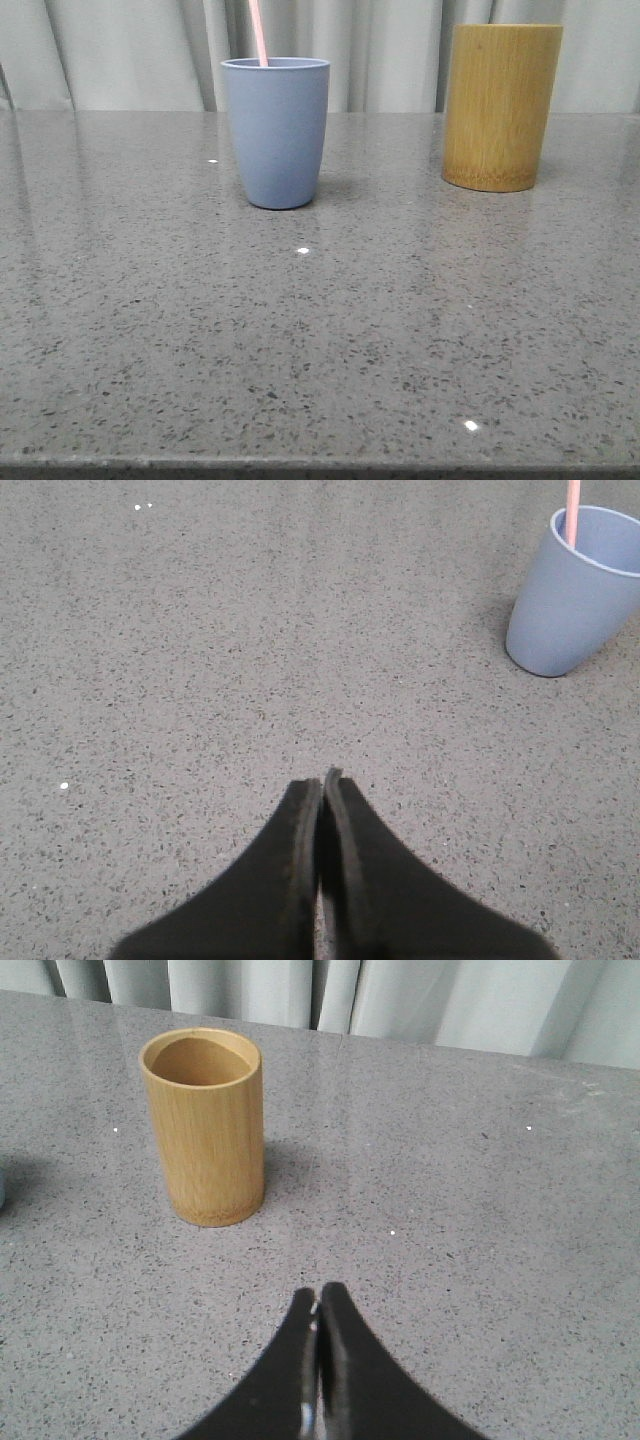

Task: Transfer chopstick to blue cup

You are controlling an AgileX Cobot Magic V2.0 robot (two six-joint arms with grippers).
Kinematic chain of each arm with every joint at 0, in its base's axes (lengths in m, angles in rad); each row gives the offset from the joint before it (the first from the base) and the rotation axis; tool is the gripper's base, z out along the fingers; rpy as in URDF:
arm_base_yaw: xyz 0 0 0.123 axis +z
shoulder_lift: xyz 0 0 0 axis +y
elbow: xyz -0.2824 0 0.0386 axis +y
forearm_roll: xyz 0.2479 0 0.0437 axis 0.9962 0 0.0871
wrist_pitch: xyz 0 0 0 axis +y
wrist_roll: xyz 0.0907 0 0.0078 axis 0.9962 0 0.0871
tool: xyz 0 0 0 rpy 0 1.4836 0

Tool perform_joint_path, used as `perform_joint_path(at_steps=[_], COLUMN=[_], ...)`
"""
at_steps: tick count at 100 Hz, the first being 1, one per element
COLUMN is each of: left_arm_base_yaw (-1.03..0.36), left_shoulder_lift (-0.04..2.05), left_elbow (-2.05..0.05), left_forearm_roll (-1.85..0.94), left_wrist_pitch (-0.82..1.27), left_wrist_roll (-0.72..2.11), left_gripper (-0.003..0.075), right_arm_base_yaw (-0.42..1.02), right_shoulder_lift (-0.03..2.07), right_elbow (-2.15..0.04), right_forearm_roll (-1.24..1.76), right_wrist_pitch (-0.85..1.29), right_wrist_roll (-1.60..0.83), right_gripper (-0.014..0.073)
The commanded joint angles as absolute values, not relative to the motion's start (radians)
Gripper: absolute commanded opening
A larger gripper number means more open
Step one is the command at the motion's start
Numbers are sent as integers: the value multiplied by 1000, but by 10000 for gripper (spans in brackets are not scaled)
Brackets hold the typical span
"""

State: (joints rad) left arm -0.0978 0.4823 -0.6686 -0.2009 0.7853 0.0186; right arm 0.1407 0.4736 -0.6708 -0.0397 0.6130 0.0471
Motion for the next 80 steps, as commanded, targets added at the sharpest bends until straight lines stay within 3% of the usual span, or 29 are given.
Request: perform_joint_path(at_steps=[1,30,56,80], left_arm_base_yaw=[-96,-96,-96,-96], left_shoulder_lift=[488,485,313,91], left_elbow=[-694,-683,-393,-120], left_forearm_roll=[-216,-211,-182,-79], left_wrist_pitch=[715,699,137,49], left_wrist_roll=[10,10,13,0], left_gripper=[-19,-19,-19,-19], right_arm_base_yaw=[133,133,133,133], right_shoulder_lift=[473,473,473,473], right_elbow=[-698,-698,-698,-698], right_forearm_roll=[-51,-51,-51,-51], right_wrist_pitch=[539,539,539,539], right_wrist_roll=[45,45,45,45], right_gripper=[-68,-68,-68,-68])
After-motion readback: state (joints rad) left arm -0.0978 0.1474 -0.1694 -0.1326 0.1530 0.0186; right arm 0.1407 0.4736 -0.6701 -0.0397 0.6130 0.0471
